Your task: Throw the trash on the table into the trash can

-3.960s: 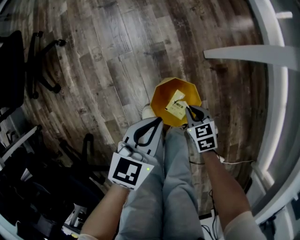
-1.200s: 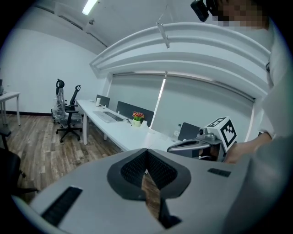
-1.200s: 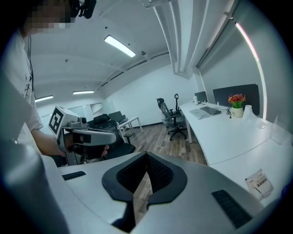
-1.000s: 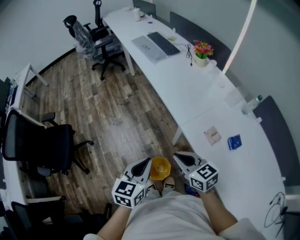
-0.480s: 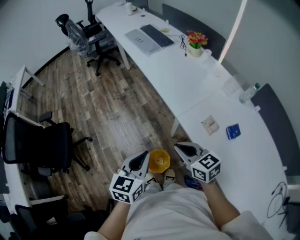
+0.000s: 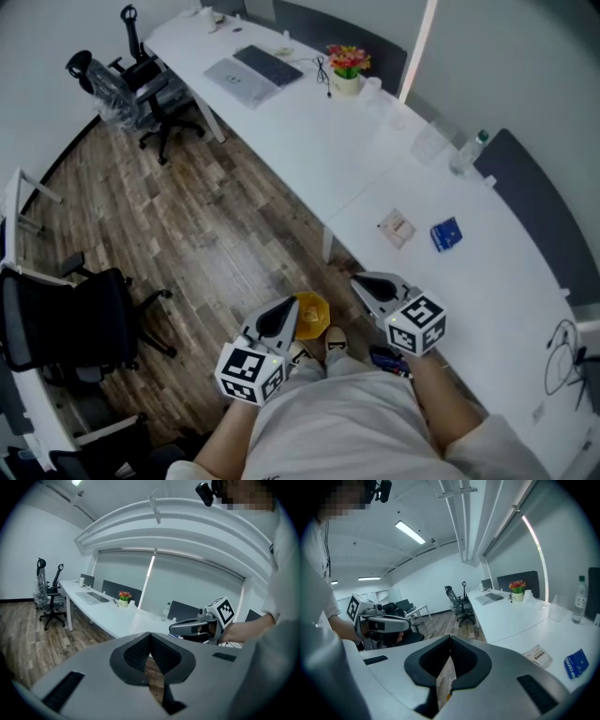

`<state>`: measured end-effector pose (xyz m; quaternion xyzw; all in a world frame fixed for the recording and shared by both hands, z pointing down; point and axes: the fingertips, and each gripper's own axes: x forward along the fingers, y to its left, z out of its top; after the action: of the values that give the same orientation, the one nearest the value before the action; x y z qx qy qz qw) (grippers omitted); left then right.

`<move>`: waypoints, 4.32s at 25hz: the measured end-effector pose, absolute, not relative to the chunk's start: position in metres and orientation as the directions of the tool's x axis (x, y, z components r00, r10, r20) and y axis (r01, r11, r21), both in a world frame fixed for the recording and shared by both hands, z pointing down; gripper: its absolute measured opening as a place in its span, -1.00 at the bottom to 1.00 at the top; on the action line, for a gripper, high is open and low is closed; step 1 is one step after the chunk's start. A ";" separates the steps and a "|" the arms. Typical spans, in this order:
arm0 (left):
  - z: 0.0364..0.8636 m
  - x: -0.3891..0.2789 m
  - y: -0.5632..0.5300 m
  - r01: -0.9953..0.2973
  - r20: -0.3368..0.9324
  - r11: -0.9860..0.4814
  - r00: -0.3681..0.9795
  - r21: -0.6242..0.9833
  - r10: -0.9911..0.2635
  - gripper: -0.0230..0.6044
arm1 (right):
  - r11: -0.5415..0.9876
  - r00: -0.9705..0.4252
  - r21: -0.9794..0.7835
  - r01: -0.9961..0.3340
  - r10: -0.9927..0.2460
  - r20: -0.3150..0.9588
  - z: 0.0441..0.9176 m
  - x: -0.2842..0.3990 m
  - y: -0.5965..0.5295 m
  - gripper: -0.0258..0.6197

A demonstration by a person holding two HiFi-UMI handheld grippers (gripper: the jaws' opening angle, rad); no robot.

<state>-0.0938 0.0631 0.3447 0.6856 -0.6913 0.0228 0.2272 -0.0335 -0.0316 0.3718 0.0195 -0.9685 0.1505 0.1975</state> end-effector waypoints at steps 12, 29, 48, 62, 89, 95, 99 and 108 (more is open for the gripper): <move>0.349 -0.008 -0.017 -0.921 0.332 -0.243 0.342 0.305 -0.879 -0.93 | 0.851 -0.833 -0.223 -0.476 -0.354 0.425 0.378 0.119 -0.114 -0.82; 0.362 0.046 -0.101 -0.905 0.357 -0.287 0.393 0.315 -0.848 -0.92 | 0.777 -0.711 -0.117 -0.619 -0.491 0.503 0.424 0.196 -0.207 -0.82; 0.412 0.060 -0.183 -0.916 0.383 -0.244 0.360 0.318 -0.851 -0.92 | 0.808 -0.680 -0.040 -0.588 -0.467 0.565 0.488 0.182 -0.289 -0.49; 0.450 0.072 -0.197 -0.905 0.428 -0.224 0.374 0.361 -0.823 -0.92 | 0.818 -0.640 -0.039 -0.574 -0.417 0.645 0.544 0.172 -0.343 0.09; 0.466 0.058 -0.190 -0.910 0.444 -0.158 0.331 0.382 -0.833 -0.92 | 0.826 -0.558 -0.004 -0.564 -0.378 0.739 0.572 0.169 -0.359 -0.48; 0.465 0.053 -0.184 -0.913 0.442 -0.149 0.320 0.380 -0.838 -0.93 | 0.822 -0.530 0.046 -0.568 -0.408 0.743 0.571 0.170 -0.361 -0.78; 0.463 0.051 -0.180 -0.914 0.441 -0.145 0.316 0.379 -0.840 -0.92 | 0.820 -0.527 0.055 -0.570 -0.417 0.741 0.570 0.170 -0.362 -0.82; 0.451 0.038 -0.171 -0.925 0.431 -0.130 0.287 0.358 -0.855 -0.92 | 0.816 -0.532 0.047 -0.576 -0.418 0.736 0.563 0.167 -0.354 -0.83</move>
<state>0.0382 -0.1712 0.4509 0.7491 -0.5941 0.0605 0.2868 0.1674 -0.3544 0.5631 0.2859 -0.8694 0.1010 0.3901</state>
